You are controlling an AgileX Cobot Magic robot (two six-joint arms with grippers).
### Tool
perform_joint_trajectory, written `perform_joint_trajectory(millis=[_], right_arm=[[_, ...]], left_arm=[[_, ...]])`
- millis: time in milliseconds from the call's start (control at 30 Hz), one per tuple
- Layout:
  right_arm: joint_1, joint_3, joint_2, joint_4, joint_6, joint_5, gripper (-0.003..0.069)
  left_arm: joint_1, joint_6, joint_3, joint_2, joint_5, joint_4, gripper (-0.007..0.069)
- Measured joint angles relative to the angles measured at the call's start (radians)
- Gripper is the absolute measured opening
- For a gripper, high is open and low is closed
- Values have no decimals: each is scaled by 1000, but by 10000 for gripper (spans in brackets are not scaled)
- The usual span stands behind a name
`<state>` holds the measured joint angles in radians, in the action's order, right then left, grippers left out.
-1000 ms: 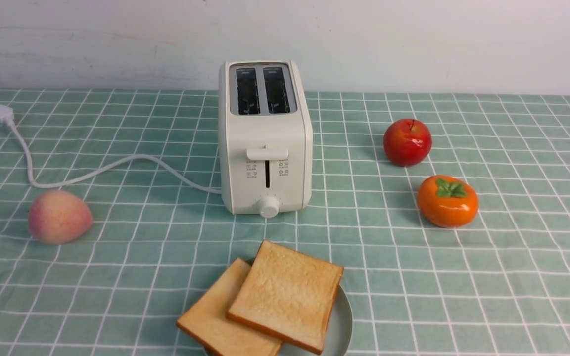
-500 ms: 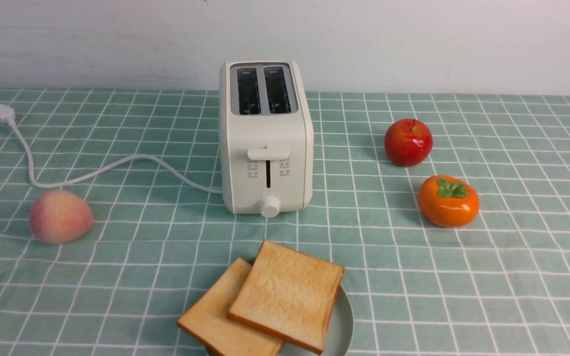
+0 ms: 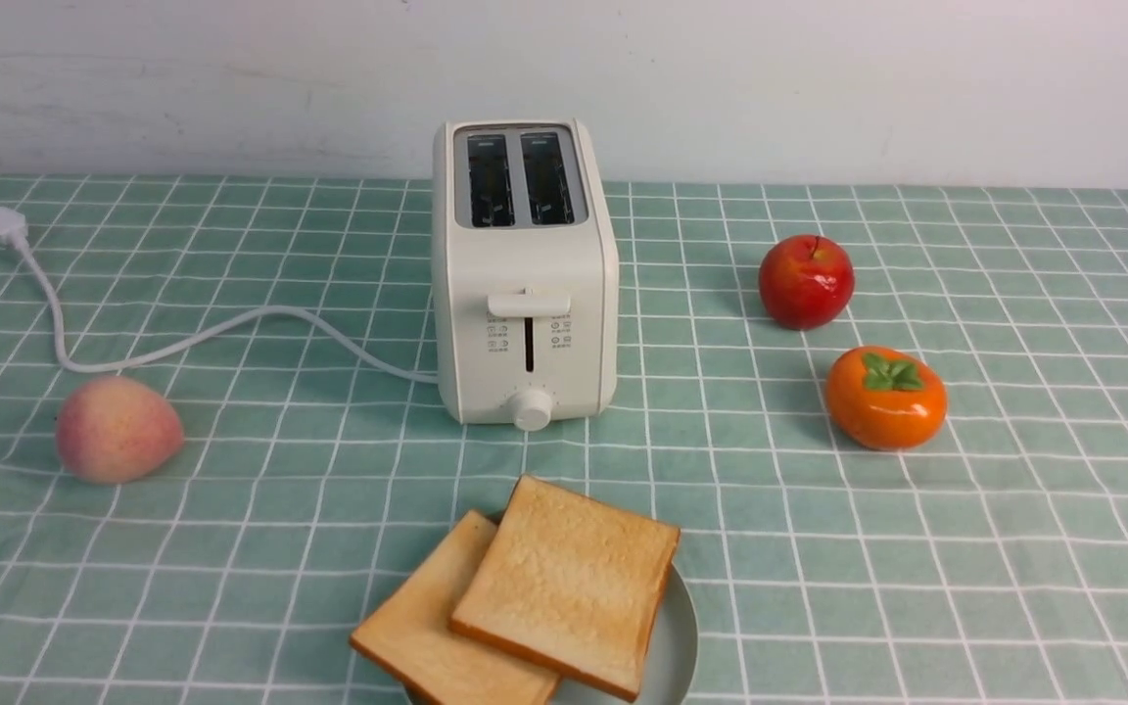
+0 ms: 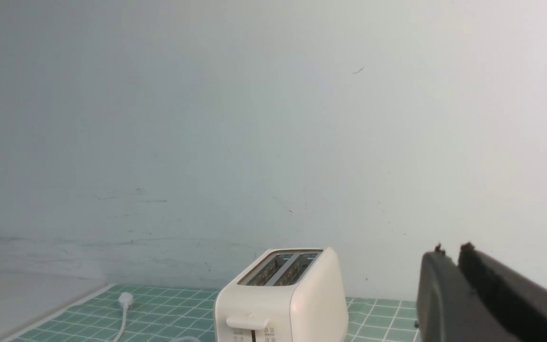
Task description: Take toasted bread from bread machine on blue coffee table place on plate.
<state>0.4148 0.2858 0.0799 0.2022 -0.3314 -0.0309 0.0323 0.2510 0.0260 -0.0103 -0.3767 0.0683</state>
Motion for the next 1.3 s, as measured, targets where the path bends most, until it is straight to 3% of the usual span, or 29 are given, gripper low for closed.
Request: perform_joint_trajectory(millis=[1100, 1300], right_arm=[[0, 0, 0, -5, 0, 1, 83], [0, 0, 0, -178, 73, 127, 90]], left_arm=[[-6, -2, 4, 0, -6, -6, 68], [-6, -2, 4, 0, -7, -8, 73]])
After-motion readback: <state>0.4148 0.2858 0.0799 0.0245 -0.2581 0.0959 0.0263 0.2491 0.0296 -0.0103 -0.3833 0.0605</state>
